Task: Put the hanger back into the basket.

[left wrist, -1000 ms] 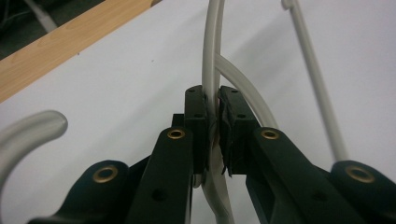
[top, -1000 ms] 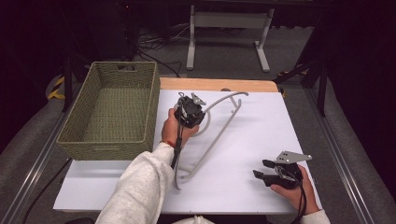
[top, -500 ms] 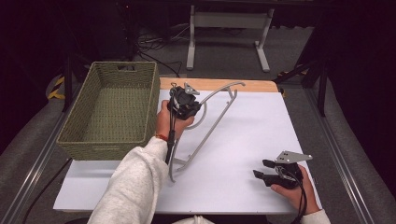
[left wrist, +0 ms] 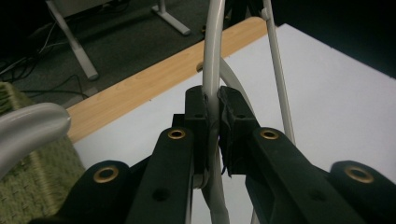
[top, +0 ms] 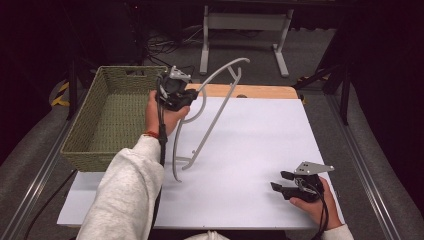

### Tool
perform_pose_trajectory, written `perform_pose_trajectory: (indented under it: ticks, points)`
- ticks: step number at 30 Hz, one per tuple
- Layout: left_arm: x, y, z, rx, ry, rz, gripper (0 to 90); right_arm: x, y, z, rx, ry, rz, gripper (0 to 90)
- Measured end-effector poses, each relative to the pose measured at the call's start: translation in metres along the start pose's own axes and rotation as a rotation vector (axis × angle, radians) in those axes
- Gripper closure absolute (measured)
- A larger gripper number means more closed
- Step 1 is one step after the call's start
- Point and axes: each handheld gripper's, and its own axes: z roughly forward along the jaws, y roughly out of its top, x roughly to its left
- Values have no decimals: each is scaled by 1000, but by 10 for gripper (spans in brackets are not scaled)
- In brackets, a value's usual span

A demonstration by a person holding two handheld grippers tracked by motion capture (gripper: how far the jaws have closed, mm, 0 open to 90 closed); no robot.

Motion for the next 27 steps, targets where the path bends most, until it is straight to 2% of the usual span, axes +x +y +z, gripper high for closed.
perform_pose_trajectory:
  ticks: [1, 2, 5, 8, 9, 13, 15, 18, 19, 26, 27]
  points:
    - [0, 0, 0, 0, 0, 0, 832, 0, 0, 0, 3, 1, 0, 394]
    - [8, 3, -9, -6, 7, -18, 832, 0, 0, 1, 4, 1, -1, 397]
    - [18, 6, -22, -17, 8, -46, 832, 0, 0, 1, 6, 2, -2, 401]
    - [24, 9, -29, -20, 7, -53, 832, 0, 0, 2, 7, 4, 1, 398]
    - [30, 11, -35, -20, 25, -62, 832, 0, 0, 2, 10, 5, 0, 397]
    - [45, 14, -48, -21, 38, -87, 832, 1, 0, 3, 12, 7, -3, 395]
    - [51, 14, -53, -17, 61, -100, 832, 0, 0, 4, 13, 7, -2, 393]
    - [58, 14, -59, -16, 74, -101, 832, 0, 0, 4, 18, 7, 2, 391]
    - [65, 13, -63, -10, 96, -107, 832, 0, 0, 4, 20, 11, 1, 391]
    - [95, 12, -78, 11, 120, -134, 832, 1, 0, 6, 32, 19, -5, 387]
    - [105, 11, -83, 16, 129, -142, 832, 1, 0, 7, 33, 18, -5, 387]
